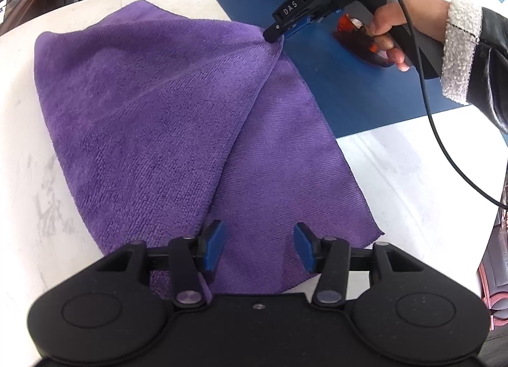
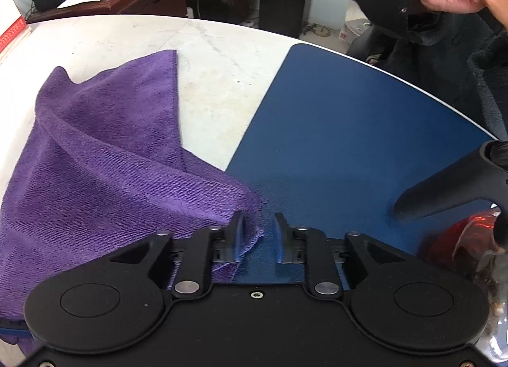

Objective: Fold towel
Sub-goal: 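Open the right gripper to release the towel edge, then move the left gripper to the folded towel edge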

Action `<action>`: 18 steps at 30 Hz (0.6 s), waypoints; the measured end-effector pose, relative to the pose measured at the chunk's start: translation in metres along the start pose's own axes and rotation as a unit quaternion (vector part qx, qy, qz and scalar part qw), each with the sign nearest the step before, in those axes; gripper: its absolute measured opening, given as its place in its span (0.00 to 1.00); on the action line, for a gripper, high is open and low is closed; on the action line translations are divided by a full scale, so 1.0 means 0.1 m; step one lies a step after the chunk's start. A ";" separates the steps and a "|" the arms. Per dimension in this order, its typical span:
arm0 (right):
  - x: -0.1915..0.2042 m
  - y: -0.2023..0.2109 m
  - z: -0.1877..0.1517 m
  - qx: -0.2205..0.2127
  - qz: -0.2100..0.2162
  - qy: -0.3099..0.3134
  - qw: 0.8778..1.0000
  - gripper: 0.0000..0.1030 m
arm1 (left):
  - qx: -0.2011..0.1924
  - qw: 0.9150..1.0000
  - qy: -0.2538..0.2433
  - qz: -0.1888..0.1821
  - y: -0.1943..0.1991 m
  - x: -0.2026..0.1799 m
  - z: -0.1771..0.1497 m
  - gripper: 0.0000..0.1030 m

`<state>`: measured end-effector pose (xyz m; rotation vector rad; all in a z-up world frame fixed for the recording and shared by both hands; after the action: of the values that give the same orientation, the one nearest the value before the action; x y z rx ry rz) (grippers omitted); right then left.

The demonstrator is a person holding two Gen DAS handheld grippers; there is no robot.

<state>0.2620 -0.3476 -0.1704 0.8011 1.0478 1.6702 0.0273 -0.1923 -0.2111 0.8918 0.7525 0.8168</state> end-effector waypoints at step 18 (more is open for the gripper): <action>1.02 0.58 -0.29 -0.033 0.121 0.023 0.992 0.35 | -0.008 1.000 0.016 -0.016 0.45 0.16 -0.26 0.46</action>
<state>0.1826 -0.2680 -0.1261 0.8776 0.9509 1.9270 0.0001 -0.1522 -0.1859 0.8515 0.7851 0.8093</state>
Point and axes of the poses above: each gripper's, at about its wrist camera, not at the fingertips, and y roughly against the way its jaws point, x to its left, z to its top, the point moved 9 cm from there along -y, roughly the way its jaws point, and after that the axes turned 2 degrees about z, right-handed, at the moved point
